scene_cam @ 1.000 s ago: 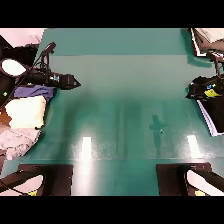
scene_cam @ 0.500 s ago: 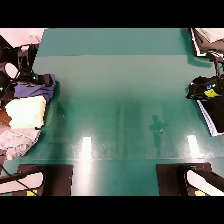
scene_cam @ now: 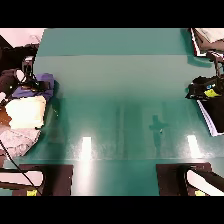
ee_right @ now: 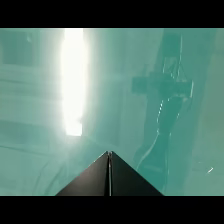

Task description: Fold the shirts.

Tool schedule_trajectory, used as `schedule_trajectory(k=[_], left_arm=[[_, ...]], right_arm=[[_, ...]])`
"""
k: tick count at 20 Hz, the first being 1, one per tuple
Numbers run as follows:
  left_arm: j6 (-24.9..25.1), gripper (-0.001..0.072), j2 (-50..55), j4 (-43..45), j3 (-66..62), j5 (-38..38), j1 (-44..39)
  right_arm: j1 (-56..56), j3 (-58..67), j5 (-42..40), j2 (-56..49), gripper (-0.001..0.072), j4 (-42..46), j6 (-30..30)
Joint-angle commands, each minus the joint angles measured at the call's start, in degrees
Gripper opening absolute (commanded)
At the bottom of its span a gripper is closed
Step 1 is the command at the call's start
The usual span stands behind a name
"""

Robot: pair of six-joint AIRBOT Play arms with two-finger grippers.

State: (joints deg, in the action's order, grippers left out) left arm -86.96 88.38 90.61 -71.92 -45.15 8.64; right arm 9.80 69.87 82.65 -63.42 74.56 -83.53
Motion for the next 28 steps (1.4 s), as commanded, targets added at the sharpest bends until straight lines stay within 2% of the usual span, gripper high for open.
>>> schedule_trajectory(k=[1,4,7,10,13,17,20,21,22,23,24,28], left_arm=[[0.3,0.0027,-0.4,-1.7,-5.8,-6.0,0.0],[6.5,0.0026,-6.2,-2.8,-14.2,-10.6,-3.1],[15.1,0.0027,-14.6,-9.2,-23.2,-16.4,-9.4],[21.0,0.0027,-20.5,-22.5,-30.3,-22.5,-16.0],[26.1,0.0026,-21.5,-37.4,-33.1,-27.1,-21.1],[26.1,0.0026,-14.6,-38.1,-32.8,-34.8,-28.5],[25.7,0.0027,-5.2,-38.2,-32.8,-33.6,-31.8],[24.3,0.0085,-2.6,-38.2,-32.8,-32.5,-31.8],[21.5,0.0444,-0.5,-37.8,-32.8,-31.8,-31.3],[17.4,0.0663,0.6,-37.4,-32.8,-32.2,-30.4],[13.8,0.0661,0.8,-37.4,-32.8,-34.0,-28.9],[10.8,0.0661,0.3,-37.4,-31.7,-46.7,-24.2]], right_arm=[[0.0,0.2,-1.0,0.0,0.0021,0.0,0.0],[0.0,3.2,-1.2,0.0,0.0022,0.0,0.0],[0.0,9.3,-1.2,0.0,0.0021,-0.1,0.0],[0.0,15.3,-1.2,0.0,0.0021,0.0,0.0],[0.0,19.7,-1.2,0.0,0.0022,0.0,0.0],[0.0,22.4,-1.0,0.0,0.0022,0.0,0.0],[0.0,22.3,0.2,0.0,0.0022,0.0,0.0],[0.0,22.3,0.5,0.0,0.0022,0.0,0.0],[0.0,22.3,0.7,0.0,0.0022,0.0,0.0],[0.0,22.3,0.9,0.0,0.0022,0.0,0.0],[0.0,22.3,1.2,0.0,0.0022,0.0,0.0],[0.0,22.3,1.2,0.0,0.0022,0.0,0.0]])
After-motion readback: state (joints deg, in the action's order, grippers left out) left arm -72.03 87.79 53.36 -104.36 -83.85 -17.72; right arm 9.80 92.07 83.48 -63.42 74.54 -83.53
